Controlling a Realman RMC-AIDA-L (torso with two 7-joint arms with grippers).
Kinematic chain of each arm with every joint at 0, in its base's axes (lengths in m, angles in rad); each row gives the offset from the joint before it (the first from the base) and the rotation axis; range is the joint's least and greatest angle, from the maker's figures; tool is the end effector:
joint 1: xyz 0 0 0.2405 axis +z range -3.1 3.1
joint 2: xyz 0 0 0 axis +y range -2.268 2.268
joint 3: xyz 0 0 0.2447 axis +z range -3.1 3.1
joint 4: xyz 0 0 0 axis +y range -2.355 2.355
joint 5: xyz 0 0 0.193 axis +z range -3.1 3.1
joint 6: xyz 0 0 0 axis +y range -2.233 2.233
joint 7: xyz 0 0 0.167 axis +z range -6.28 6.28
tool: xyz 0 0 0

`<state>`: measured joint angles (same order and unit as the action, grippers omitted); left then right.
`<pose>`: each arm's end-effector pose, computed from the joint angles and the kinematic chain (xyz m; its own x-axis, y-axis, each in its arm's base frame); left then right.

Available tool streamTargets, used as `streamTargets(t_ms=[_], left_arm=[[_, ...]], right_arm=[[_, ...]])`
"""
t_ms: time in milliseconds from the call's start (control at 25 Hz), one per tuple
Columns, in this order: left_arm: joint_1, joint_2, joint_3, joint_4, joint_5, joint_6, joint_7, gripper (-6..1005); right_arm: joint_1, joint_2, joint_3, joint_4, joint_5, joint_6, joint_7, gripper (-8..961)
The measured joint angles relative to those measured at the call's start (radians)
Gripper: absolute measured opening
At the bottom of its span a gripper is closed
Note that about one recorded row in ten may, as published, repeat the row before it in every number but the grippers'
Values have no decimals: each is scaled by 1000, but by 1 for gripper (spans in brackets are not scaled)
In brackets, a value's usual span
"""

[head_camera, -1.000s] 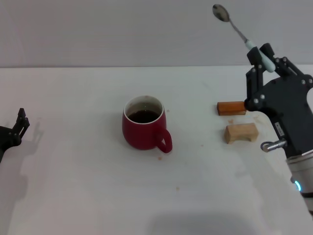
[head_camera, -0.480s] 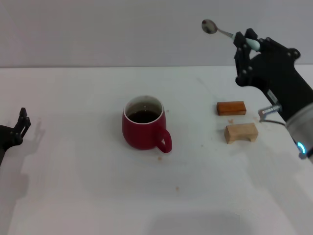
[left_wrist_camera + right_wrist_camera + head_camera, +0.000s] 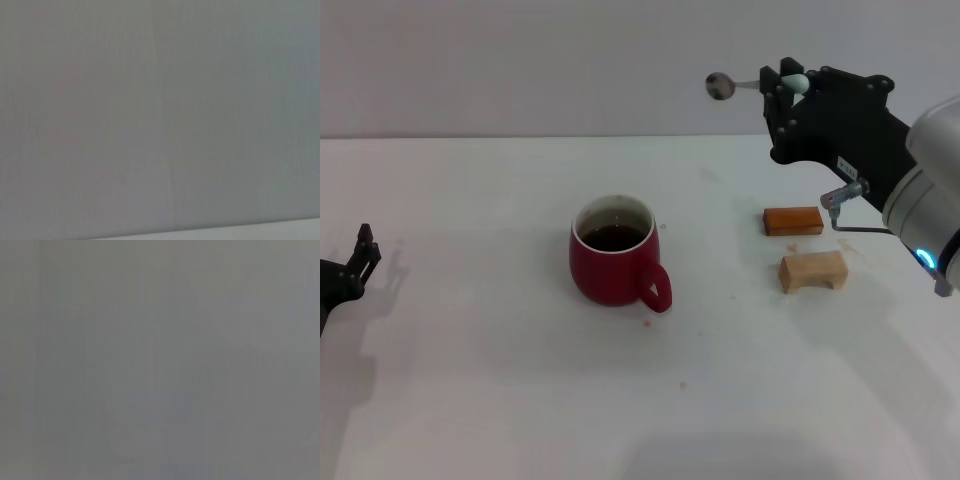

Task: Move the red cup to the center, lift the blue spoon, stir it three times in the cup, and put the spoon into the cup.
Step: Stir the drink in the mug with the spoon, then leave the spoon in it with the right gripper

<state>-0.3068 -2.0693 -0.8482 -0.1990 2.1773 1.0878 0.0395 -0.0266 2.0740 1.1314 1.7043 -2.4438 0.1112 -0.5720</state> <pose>-0.3584 0.3050 0.0057 0.7858 0.0914 0.6117 0.6117 0.0313 -0.7905 0.1147 0.3157 -0.0040 0.8068 -0.0381 -0.5896 -0.5333 -0.4764 -0.6990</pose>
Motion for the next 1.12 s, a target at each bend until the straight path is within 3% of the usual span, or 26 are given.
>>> streamTargets(t_ms=[480,680,1120], left_arm=[[-2,0,0,3,-4,-16,0,842],[-2,0,0,3,-4,-18,0,841],[-6,0,0,3,-4,-20,0,842]], right_arm=[[85,0,88,114,-16,384,160,134],[115,0,97,175,-111,534,260,134],[166,2,70,160,-156,609,315,133]])
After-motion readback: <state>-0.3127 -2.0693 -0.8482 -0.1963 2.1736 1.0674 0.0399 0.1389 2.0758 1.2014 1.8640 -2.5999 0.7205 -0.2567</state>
